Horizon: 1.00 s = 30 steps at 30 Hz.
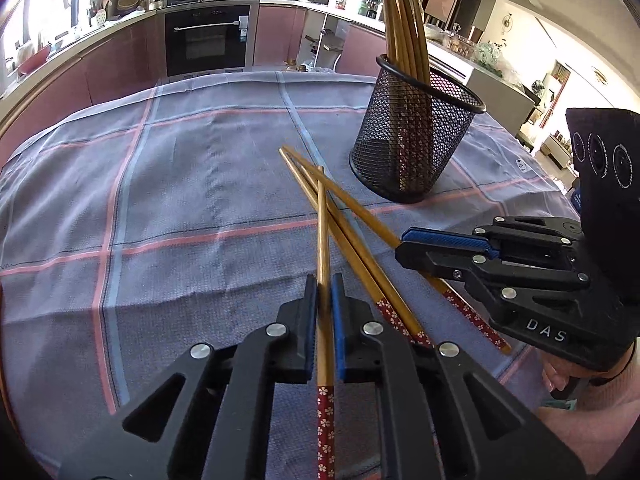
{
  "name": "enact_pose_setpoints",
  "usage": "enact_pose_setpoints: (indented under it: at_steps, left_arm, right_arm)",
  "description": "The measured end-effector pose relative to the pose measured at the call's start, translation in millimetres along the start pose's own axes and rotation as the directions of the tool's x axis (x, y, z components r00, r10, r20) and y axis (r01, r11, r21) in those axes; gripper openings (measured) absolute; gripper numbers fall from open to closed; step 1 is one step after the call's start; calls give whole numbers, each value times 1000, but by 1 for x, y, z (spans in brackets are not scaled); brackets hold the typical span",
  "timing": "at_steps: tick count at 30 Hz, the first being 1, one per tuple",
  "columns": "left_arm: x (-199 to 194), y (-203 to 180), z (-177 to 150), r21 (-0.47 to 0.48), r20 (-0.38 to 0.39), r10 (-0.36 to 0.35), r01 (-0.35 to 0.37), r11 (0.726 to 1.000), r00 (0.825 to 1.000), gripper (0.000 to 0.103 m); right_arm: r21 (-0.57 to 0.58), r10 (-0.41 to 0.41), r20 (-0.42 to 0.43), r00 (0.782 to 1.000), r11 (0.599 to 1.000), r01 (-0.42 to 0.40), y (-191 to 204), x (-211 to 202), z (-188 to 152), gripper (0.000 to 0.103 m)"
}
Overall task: Organize utensils
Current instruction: 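Close the left tool on a chopstick while the right tool grasps another chopstick, then lift both held chopsticks upright and carry them over the mesh cup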
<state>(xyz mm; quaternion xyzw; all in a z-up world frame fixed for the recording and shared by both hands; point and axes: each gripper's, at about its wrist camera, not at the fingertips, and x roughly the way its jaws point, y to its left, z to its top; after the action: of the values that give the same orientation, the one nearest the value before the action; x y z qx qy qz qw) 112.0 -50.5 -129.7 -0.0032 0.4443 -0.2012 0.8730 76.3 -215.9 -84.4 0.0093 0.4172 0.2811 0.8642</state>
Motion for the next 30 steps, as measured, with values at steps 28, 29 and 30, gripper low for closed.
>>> enact_pose_setpoints:
  at_steps: [28,29,30]
  left_arm:
    - [13,1,7,2,-13,10,-10,1000,1000,8]
    - [13,1,7,2,-13,10,-10,1000,1000,8]
    - [13,1,8,2,-12,10,-10,1000,1000,8]
  right_arm:
    - [-21,-12,-27,1000,1000,12,1,16,5,6]
    - [-20,-12,-23,1000,1000,11,1,15,5,6]
    - [-18,-11,-20,1000,1000,11,0,14,6,6]
